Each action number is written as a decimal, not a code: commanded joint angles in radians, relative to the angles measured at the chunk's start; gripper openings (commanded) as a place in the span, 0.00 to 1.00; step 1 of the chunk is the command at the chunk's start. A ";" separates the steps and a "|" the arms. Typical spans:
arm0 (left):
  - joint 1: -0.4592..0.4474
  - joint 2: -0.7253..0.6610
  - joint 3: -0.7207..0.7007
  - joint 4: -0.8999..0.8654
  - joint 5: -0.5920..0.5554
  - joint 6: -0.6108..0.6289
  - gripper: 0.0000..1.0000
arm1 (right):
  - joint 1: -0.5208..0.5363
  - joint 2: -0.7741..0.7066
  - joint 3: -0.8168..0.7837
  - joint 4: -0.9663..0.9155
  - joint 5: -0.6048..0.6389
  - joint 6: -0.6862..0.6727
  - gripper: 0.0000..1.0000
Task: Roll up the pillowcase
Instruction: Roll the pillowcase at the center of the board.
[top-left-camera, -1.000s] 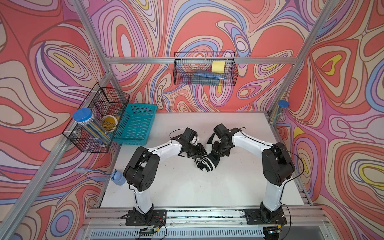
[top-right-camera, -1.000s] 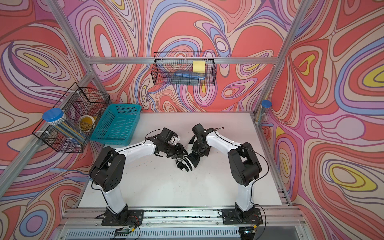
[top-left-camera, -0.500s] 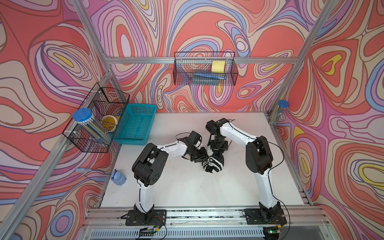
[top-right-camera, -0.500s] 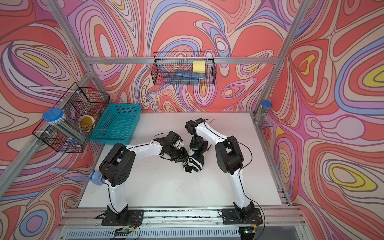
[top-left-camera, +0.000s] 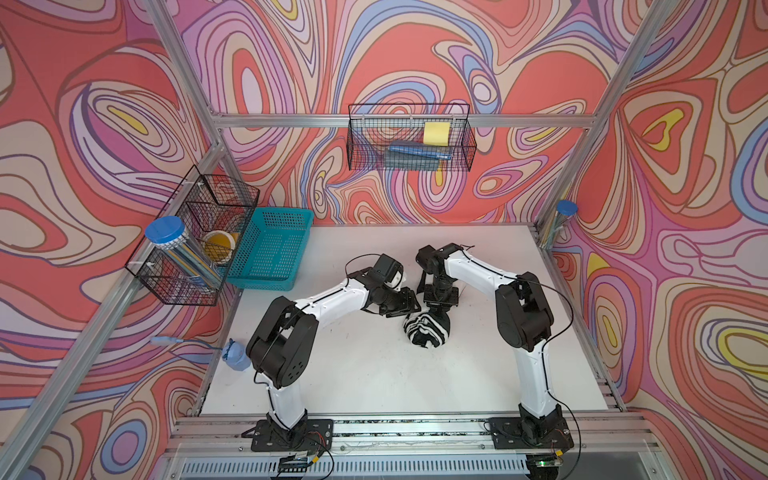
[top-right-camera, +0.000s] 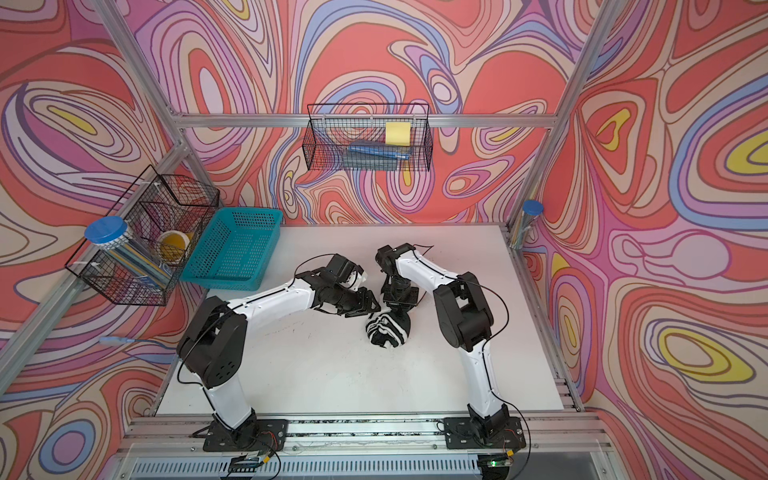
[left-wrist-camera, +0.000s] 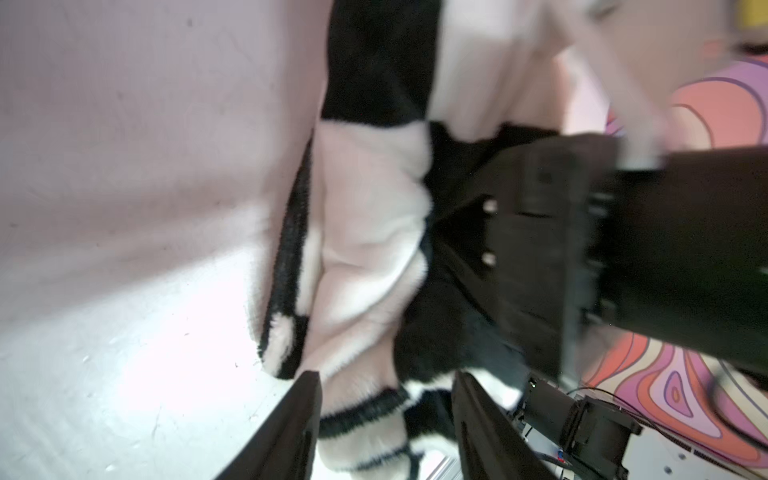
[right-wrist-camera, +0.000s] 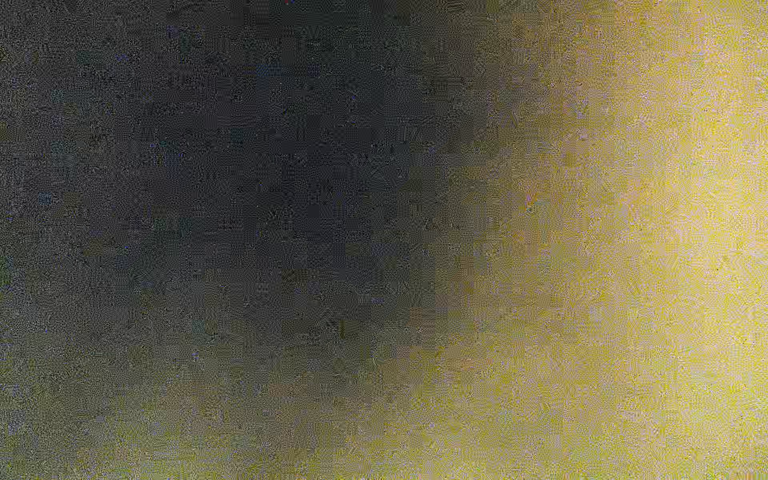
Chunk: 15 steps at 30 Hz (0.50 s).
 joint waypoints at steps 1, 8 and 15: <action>-0.016 -0.019 0.023 -0.044 0.028 0.072 0.62 | 0.014 0.100 -0.086 0.118 -0.129 0.040 0.24; -0.044 0.060 0.028 -0.055 -0.019 0.024 0.46 | 0.005 0.030 -0.146 0.165 -0.187 0.074 0.39; -0.044 0.123 0.028 -0.089 -0.062 0.014 0.22 | -0.009 -0.024 -0.170 0.161 -0.184 0.069 0.47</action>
